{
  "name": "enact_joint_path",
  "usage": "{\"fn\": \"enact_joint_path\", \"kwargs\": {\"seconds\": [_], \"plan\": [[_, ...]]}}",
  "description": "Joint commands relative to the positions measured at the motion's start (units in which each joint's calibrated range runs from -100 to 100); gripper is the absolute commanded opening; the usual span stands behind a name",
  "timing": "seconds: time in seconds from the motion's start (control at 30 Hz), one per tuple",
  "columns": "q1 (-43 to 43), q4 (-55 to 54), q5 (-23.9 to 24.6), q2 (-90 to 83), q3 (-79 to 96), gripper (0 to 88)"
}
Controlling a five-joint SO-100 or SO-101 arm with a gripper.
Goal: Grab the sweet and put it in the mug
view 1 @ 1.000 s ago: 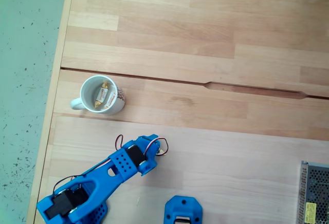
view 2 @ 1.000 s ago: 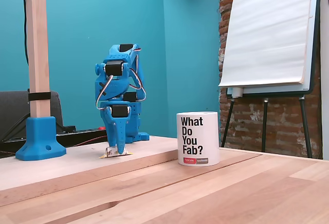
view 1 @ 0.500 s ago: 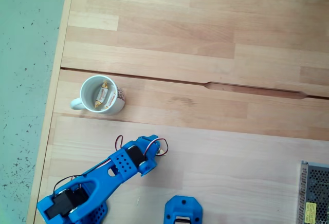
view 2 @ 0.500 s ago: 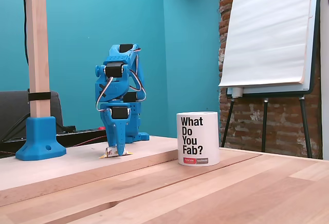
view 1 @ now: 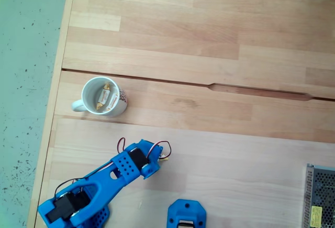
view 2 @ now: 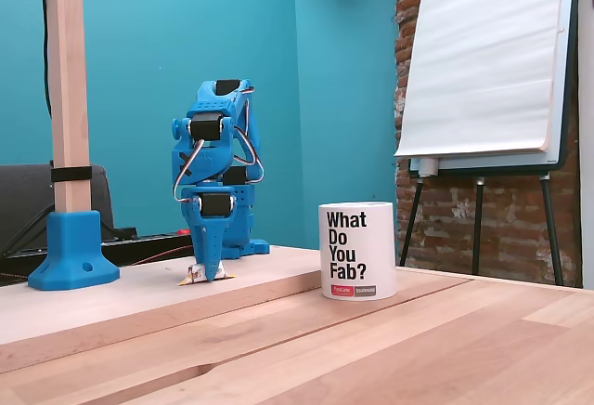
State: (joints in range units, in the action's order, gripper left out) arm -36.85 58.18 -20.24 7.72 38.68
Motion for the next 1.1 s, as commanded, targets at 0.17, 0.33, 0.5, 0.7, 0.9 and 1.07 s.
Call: {"fn": "enact_joint_path", "kwargs": {"seconds": [0.17, 0.33, 0.5, 0.7, 0.9, 1.07], "plan": [[-0.40, -0.27, 0.15, -2.04, -1.66, 0.0], [0.33, 0.45, 0.15, -9.18, -3.36, 0.0], [4.32, 0.45, 0.15, -19.17, -3.36, 0.0], [7.51, 0.53, 0.63, -25.45, -2.29, 0.0], [10.93, 0.53, 8.25, -26.39, -3.00, 0.0], [15.87, 0.05, 16.31, -26.48, -3.89, 0.0]]}}
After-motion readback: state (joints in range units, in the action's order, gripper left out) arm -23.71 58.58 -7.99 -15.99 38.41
